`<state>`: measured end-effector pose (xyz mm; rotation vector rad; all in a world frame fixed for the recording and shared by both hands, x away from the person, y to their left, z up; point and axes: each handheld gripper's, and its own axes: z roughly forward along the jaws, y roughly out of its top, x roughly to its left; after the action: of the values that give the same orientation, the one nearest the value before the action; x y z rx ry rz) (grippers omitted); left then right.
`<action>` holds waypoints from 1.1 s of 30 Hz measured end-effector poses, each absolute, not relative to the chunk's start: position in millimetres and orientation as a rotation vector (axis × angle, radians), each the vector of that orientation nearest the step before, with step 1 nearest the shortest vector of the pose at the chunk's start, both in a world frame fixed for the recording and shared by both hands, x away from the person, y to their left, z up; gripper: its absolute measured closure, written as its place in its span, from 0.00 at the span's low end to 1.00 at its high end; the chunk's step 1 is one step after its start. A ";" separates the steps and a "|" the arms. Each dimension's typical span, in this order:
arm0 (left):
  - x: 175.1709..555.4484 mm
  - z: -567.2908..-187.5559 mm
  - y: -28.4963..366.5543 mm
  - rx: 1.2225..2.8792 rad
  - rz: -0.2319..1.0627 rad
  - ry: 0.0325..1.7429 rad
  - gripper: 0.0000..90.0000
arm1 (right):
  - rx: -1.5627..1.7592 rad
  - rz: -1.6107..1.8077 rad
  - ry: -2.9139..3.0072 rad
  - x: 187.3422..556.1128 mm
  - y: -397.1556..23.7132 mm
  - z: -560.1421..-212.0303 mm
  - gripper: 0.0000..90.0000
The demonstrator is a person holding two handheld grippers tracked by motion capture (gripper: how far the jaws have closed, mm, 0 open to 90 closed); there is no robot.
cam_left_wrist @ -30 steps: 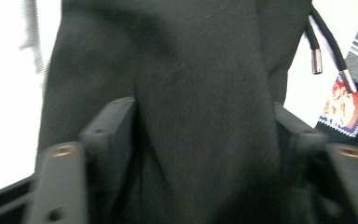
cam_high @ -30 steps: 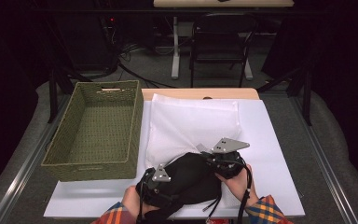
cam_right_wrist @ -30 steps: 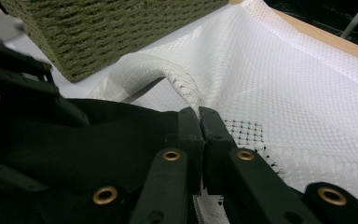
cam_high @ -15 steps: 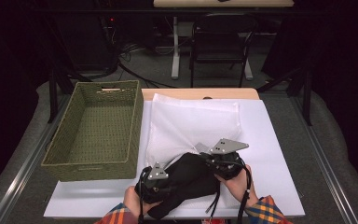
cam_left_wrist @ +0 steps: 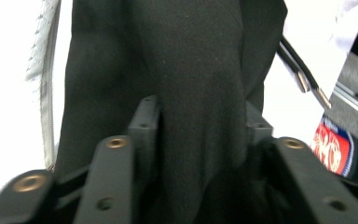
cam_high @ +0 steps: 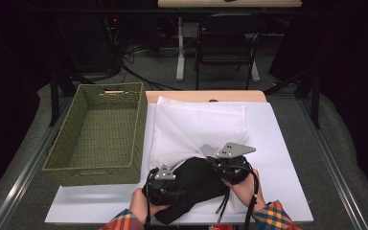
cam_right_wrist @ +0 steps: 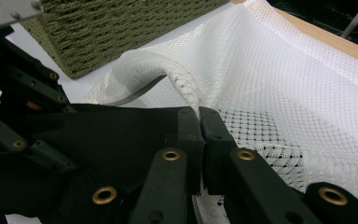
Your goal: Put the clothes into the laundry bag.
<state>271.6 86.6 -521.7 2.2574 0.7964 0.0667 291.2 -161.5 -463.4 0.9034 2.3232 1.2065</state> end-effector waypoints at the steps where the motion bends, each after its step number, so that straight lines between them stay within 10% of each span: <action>1: 271.2 -520.5 88.3 2.265 0.063 0.783 0.60 | 0.900 1.205 2.323 291.1 -161.4 -463.3 0.98; 10: 266.3 -513.3 94.2 2.325 0.120 0.778 0.28 | 0.901 1.192 2.312 291.6 -164.1 -466.6 0.98; 22: 258.3 -522.0 94.7 2.389 0.068 0.755 0.24 | 0.892 1.174 2.318 290.1 -162.7 -465.0 0.98; 28: 256.5 -530.8 86.1 2.380 0.082 0.721 0.34 | 0.901 1.172 2.309 291.6 -161.8 -466.6 0.98; 33: 256.8 -535.1 89.1 2.318 0.118 0.780 0.69 | 0.895 1.175 2.316 292.2 -162.8 -467.1 0.98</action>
<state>256.8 89.1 -535.1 2.3176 0.7798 0.1176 292.2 -162.8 -467.1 0.8953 2.3162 1.1754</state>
